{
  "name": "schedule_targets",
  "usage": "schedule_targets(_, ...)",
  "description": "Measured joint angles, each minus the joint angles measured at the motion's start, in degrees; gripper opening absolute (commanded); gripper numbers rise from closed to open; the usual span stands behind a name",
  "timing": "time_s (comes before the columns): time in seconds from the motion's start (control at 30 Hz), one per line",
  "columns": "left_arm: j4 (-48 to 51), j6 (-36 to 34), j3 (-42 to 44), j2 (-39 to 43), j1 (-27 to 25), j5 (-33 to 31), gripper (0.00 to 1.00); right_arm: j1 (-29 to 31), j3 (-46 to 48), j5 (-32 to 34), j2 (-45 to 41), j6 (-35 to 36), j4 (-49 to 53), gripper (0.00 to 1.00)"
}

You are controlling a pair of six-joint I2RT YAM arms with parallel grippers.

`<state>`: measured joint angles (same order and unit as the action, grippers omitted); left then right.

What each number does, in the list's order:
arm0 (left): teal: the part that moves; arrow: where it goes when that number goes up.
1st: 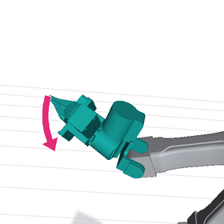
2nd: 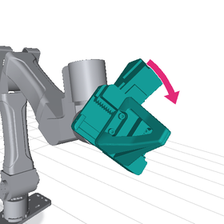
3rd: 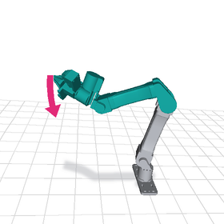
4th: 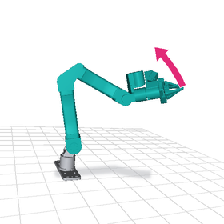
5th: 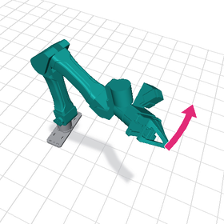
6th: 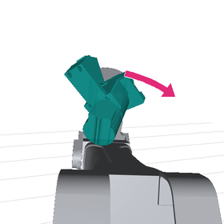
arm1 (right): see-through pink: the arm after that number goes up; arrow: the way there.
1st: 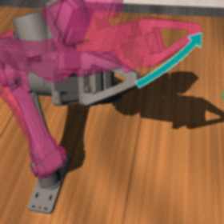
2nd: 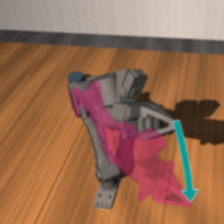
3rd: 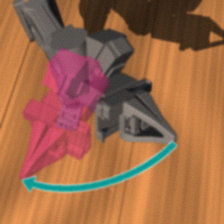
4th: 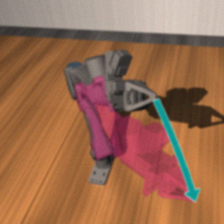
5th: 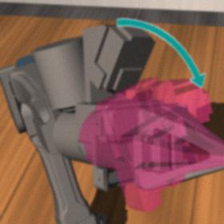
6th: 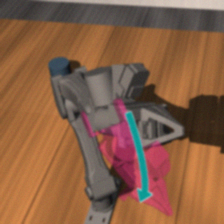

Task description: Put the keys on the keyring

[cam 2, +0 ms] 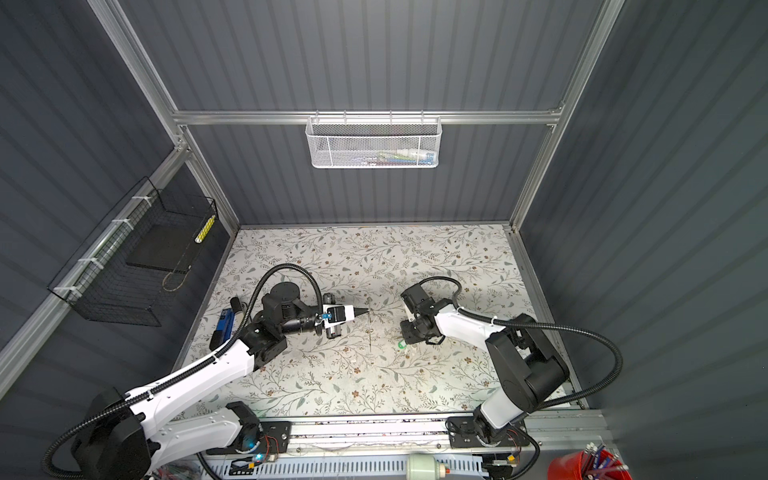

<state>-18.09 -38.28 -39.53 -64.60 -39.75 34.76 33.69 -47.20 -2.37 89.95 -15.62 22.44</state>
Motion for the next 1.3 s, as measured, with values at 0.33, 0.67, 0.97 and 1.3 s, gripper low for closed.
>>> schedule_targets(0.33,0.02,0.00,0.76,0.00,0.00,-0.04,0.00,0.17,-0.11,-0.96,1.29,0.02,-0.07,0.16)
schedule_targets(0.67,0.04,-0.02,0.76,0.00,0.00,-0.04,0.00,0.66,-0.44,-1.25,1.51,0.39,-0.02,0.05)
schedule_targets(0.97,0.17,-0.02,0.76,0.07,0.00,-0.11,0.00,2.43,-3.43,-0.37,1.38,1.25,2.75,0.03)
schedule_targets(1.3,2.93,-0.79,0.81,2.21,0.07,-1.44,0.00,6.21,-5.09,-3.80,-3.54,9.03,3.30,0.01)
